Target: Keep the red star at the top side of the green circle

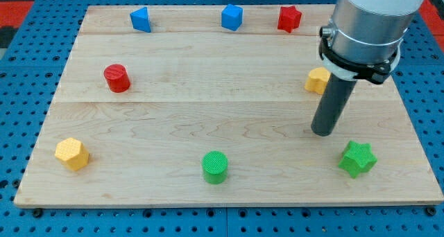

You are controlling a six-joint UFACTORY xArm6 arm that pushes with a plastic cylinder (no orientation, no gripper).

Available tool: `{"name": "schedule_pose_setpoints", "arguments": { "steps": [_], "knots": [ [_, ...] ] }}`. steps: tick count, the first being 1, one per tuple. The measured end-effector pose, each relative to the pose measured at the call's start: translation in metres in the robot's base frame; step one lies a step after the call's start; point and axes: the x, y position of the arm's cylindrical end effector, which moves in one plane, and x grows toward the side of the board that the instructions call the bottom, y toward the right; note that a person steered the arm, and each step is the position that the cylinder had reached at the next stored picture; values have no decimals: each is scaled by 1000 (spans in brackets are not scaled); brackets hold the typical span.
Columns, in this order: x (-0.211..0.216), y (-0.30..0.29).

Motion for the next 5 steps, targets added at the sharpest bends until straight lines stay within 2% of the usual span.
{"name": "schedule_pose_setpoints", "arguments": {
  "steps": [1, 2, 3, 4, 5],
  "knots": [
    [-12, -19],
    [-20, 3],
    [-46, 78],
    [-109, 139],
    [-157, 124]
  ]
}}
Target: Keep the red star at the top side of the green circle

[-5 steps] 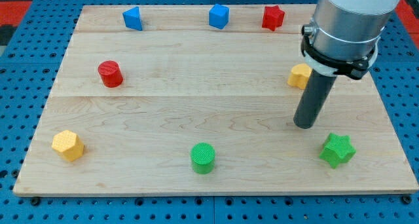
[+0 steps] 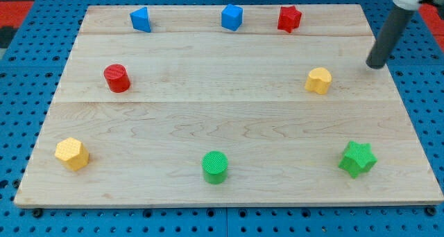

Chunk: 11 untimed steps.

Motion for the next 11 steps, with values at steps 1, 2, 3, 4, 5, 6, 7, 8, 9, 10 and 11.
{"name": "schedule_pose_setpoints", "arguments": {
  "steps": [1, 2, 3, 4, 5, 6, 7, 8, 9, 10, 11],
  "knots": [
    [-53, -1],
    [-120, -2],
    [-148, -37],
    [-144, -95],
    [-99, -151],
    [-90, -180],
    [-101, -205],
    [-79, -242],
    [-39, -266],
    [-18, -305],
    [-20, -339]
  ]
}}
